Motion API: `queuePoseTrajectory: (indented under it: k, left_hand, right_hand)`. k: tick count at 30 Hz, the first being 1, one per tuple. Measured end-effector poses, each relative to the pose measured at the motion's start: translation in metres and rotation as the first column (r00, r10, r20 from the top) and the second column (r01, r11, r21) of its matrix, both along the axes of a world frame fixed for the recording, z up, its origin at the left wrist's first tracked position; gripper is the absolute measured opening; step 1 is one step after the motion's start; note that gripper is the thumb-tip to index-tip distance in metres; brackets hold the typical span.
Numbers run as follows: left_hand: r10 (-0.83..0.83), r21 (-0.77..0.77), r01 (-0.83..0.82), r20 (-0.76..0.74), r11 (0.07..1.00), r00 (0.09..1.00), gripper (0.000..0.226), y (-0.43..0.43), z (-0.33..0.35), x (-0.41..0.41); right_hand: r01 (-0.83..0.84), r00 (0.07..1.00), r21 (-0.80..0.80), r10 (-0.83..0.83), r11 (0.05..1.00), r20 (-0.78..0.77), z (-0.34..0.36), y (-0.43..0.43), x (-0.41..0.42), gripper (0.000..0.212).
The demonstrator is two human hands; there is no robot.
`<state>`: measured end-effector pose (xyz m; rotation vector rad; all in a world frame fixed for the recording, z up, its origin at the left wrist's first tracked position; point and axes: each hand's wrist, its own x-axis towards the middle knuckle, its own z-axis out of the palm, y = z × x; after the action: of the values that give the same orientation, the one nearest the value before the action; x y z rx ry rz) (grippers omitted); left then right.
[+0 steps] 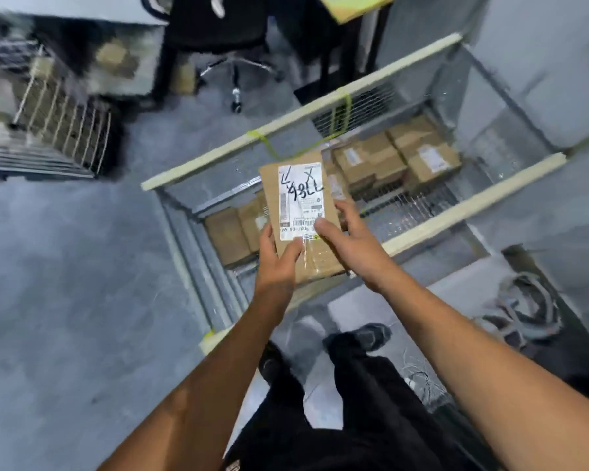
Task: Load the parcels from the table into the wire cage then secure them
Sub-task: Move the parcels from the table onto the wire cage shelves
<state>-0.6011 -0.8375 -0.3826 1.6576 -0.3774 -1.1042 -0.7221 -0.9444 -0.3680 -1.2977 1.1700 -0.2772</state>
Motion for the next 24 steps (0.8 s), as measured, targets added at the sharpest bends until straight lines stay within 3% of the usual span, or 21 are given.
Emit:
queuePoseTrajectory:
  k: [7,14,20,24]
  left_hand:
    - [0.122,0.269,-0.160,0.151,0.950,0.981,0.048,0.034,-0.053,0.067]
    - [0.093,0.368,-0.158,0.187,0.916,0.978,0.057,0.020,-0.172,0.111]
    - [-0.009,0.504,-0.079,0.170,0.860,0.985,0.059,0.022,-0.324,0.128]
    - [-0.034,0.542,-0.010,0.072,0.840,0.997,0.064,0.030,-0.409,0.134]
  right_hand:
    - [-0.234,0.964,0.074,0.241,0.969,-0.112,-0.062,0.021,0.077,0.044]
    - [-0.401,0.888,0.283,0.446,0.871,-0.115,-0.191,-0.030,0.137,0.075]
    - [-0.506,0.784,0.391,0.599,0.769,-0.163,-0.350,-0.037,0.156,0.074]
    - [-0.517,0.760,0.486,0.639,0.704,-0.117,-0.439,-0.031,0.166,0.073]
